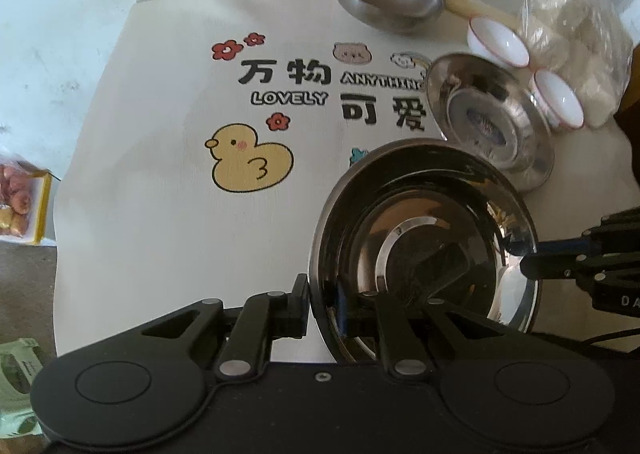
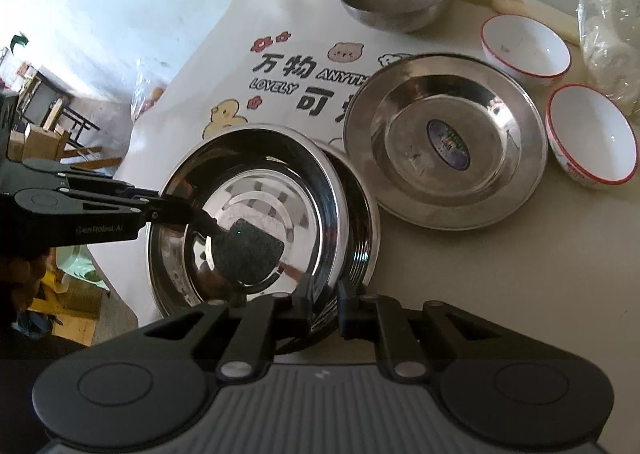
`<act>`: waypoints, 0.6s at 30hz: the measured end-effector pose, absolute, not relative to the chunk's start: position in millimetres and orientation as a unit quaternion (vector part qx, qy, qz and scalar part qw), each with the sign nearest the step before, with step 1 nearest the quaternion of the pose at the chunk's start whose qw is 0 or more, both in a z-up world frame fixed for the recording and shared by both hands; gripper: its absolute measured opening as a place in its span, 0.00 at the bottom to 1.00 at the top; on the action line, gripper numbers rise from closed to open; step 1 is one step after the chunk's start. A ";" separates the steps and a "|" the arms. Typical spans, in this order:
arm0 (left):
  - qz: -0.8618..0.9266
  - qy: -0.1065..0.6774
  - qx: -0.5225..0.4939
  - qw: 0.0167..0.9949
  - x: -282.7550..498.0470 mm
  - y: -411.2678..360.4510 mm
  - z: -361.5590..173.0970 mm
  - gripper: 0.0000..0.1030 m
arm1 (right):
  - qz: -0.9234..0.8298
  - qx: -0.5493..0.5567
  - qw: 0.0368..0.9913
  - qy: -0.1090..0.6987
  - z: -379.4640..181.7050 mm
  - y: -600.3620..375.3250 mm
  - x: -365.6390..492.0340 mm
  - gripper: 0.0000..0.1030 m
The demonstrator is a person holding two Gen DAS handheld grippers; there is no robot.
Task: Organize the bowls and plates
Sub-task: 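Lift the plate with both grippers, lower it onto the plate by the duck, open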
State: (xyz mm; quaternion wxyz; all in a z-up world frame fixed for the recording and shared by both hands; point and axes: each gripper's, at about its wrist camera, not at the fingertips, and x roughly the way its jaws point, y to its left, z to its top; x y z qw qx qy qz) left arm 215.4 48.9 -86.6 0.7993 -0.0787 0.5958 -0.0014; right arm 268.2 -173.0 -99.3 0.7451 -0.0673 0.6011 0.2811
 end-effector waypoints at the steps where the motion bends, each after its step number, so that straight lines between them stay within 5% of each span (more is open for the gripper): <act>1: -0.002 0.597 -0.073 0.799 216.1 46.7 -87.4 0.15 | 0.280 -0.068 0.745 0.602 -99.4 -173.4 268.0 0.14; 18: 0.003 0.612 -0.047 0.789 232.0 32.9 -103.9 0.21 | 0.268 -0.076 0.748 0.603 -99.4 -174.5 271.8 0.16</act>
